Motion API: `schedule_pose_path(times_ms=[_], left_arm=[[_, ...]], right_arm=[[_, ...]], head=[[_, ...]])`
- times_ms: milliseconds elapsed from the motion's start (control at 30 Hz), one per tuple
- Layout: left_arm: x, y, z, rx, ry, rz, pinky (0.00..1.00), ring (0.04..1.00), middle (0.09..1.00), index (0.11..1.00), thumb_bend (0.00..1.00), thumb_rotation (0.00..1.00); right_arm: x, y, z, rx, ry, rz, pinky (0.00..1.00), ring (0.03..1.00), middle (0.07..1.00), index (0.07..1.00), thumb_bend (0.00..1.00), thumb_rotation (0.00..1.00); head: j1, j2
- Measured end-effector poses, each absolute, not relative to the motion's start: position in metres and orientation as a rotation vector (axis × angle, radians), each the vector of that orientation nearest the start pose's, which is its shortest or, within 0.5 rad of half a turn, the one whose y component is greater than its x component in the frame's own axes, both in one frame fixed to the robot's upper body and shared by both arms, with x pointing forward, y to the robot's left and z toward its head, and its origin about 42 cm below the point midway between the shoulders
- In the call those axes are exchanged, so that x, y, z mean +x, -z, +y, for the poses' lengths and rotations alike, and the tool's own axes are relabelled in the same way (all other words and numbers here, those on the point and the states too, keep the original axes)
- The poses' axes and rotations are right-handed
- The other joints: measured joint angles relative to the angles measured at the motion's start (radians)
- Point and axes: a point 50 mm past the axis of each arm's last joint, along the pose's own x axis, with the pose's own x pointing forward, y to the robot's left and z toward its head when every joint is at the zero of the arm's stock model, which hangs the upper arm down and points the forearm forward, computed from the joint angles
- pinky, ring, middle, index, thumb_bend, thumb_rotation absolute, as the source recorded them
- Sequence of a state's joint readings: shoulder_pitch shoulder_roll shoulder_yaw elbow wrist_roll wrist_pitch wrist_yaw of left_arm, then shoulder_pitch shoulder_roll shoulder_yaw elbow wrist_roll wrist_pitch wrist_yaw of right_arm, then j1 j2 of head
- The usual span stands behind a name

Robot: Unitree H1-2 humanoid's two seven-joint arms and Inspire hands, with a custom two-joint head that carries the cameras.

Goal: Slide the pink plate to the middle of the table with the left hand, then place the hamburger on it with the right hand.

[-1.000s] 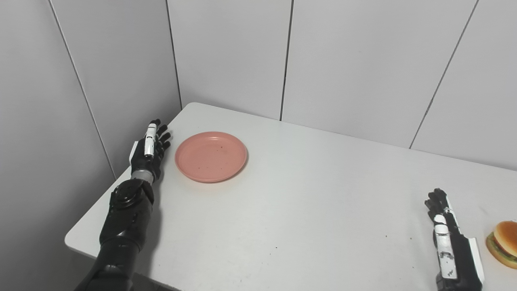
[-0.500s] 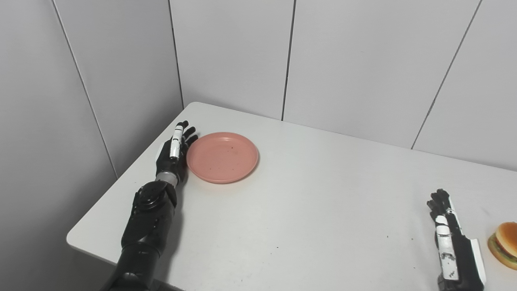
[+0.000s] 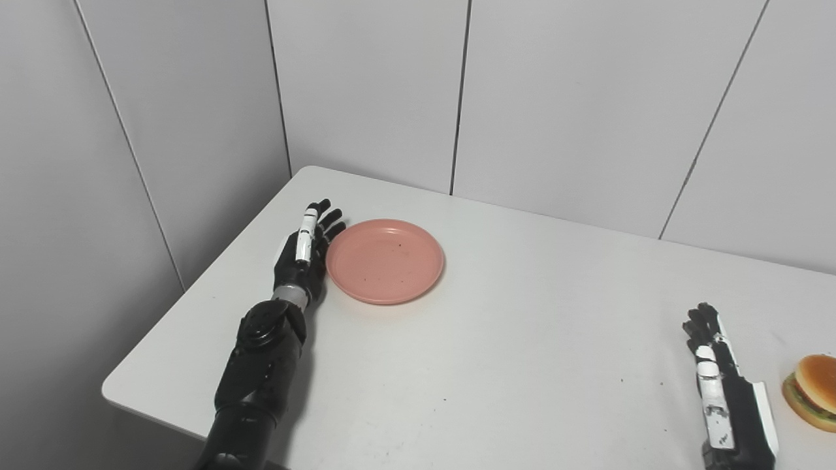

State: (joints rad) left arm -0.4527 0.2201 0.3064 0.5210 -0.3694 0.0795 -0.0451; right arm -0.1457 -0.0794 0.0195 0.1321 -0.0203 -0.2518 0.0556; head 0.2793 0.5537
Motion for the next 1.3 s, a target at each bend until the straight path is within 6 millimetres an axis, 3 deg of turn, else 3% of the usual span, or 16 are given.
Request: schedule_pose_path(times_ms=[267, 767, 1000, 1300], left_arm=[[0.421, -0.124, 0.321, -0.32, -0.157, 0.064, 0.92, 0.909, 0.912, 0.904, 0.36, 1.0], [0.424, -0.124, 0.259, -0.344, -0.009, 0.094, 0.9, 0.886, 0.895, 0.886, 0.35, 1.0], [0.416, -0.122, 0.227, -0.355, 0.057, 0.106, 0.91, 0.889, 0.898, 0.892, 0.35, 1.0], [0.402, -0.121, 0.202, -0.38, 0.127, 0.116, 0.92, 0.896, 0.906, 0.904, 0.35, 1.0]], right_arm=[[0.327, -0.12, -0.216, -0.121, -0.11, -0.262, 0.98, 0.937, 0.946, 0.955, 0.16, 1.0], [0.324, -0.121, -0.212, -0.115, -0.108, -0.27, 0.97, 0.944, 0.95, 0.955, 0.15, 1.0], [0.321, -0.121, -0.21, -0.112, -0.094, -0.261, 0.98, 0.946, 0.949, 0.953, 0.19, 1.0], [0.317, -0.12, -0.207, -0.105, -0.09, -0.243, 0.98, 0.948, 0.956, 0.963, 0.18, 1.0]], head=[[-0.029, 0.015], [-0.066, 0.043], [-0.094, 0.06], [-0.127, 0.074]])
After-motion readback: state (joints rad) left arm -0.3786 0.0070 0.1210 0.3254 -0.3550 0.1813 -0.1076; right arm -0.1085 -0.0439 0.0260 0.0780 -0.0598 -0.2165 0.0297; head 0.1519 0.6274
